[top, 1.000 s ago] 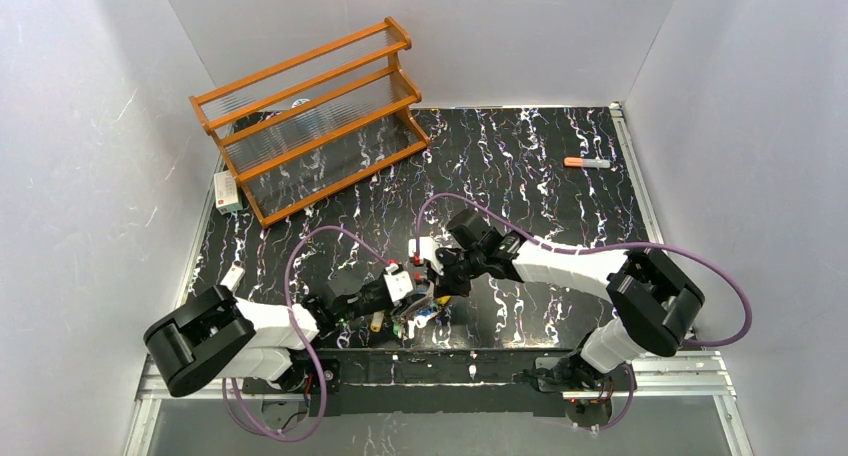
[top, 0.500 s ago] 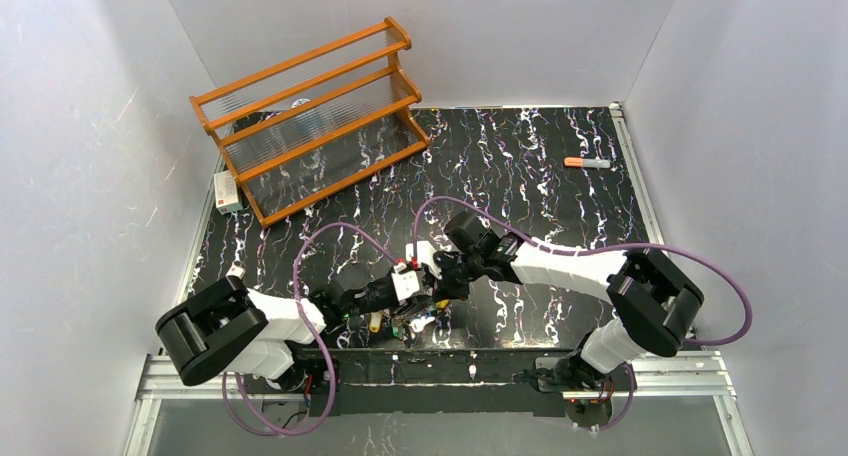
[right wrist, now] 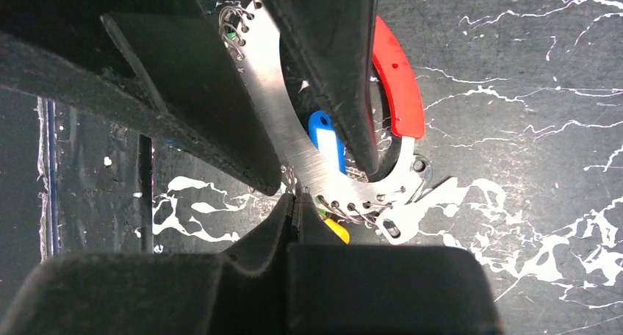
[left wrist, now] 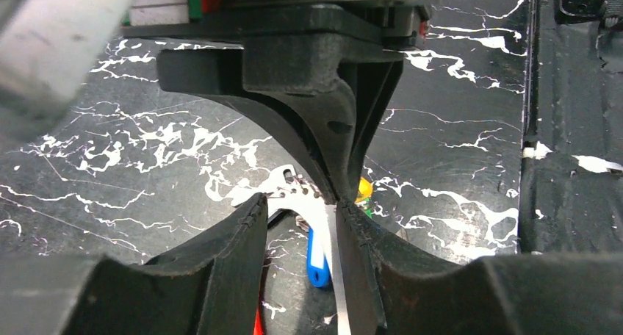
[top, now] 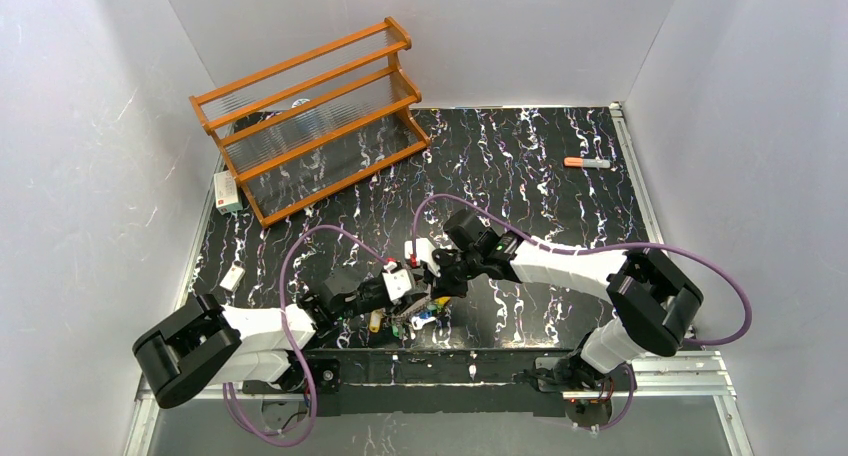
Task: Put the keys on the keyring
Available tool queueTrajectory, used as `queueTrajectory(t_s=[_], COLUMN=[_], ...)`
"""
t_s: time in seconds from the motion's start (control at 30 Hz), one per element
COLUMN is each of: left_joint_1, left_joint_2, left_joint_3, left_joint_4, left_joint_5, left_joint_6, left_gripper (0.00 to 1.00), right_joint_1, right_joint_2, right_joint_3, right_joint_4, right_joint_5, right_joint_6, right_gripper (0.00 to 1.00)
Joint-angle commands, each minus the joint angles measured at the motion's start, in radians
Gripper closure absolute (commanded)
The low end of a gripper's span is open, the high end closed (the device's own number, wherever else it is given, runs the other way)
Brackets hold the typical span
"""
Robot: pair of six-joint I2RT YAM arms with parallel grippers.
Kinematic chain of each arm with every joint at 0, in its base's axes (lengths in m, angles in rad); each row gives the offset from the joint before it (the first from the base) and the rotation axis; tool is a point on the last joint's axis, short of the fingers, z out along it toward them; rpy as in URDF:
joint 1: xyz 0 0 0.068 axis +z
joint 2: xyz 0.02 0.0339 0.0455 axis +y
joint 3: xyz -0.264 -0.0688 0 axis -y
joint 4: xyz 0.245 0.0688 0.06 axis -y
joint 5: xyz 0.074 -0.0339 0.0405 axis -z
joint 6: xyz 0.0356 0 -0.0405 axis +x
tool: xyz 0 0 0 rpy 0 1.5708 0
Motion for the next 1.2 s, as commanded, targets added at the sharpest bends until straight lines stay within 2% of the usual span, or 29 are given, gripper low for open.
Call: queueTrajectory(t_s=[0.0,0.2,0.37,0.47,0.63,0.77,0.9,1.03,1.17], left_joint_1=[-0.005,-0.004,-0.005,-0.005,-0.006,-0.004,-0.004,-0.004,-0.005], left_joint_2=[0.015,0.106,0.128,0.119,0.096,0.06,0.033,0.026,0.027], left_joint_3=[-0.001,0.042,0.056,0.059,0.053,0.014,-0.039,-0.094,-0.123], left_joint_4=[-0.019,-0.019,-0.018,-0.018,-0.004,0.067,0.198,0.366,0.487], left_joint_5=[0.042,0.083,0.064,0.07,0.076,0.052,0.008,-0.045,-0.072], left_joint_6=[-0.017,-0.02,-0.015,-0.021,-0.048,-0.096,-0.168,-0.232,-0.255], left_gripper=[0.64,0.69,0.86,1.0,1.0,1.0,1.0,1.0,1.0], right_joint_1=[0.005,0.007,0.007,0.006,0.005,-0.01,-0.051,-0.098,-0.142], right_joint_2=[-0.001,-0.004,-0.005,-0.003,-0.016,-0.074,-0.152,-0.237,-0.293], right_joint_3=[0.054,0.058,0.055,0.054,0.029,-0.051,-0.131,-0.218,-0.281], right_joint_4=[0.029,0.03,0.029,0.027,0.063,0.171,0.324,0.474,0.592], right_joint_5=[-0.012,-0.019,-0.016,-0.014,-0.011,-0.02,-0.083,-0.152,-0.202], right_joint_6=[-0.01,-0.008,-0.008,-0.015,-0.018,0.022,0.086,0.158,0.21], right_gripper=[0.99,0.99,0.99,0.99,0.95,0.72,0.6,0.54,0.54])
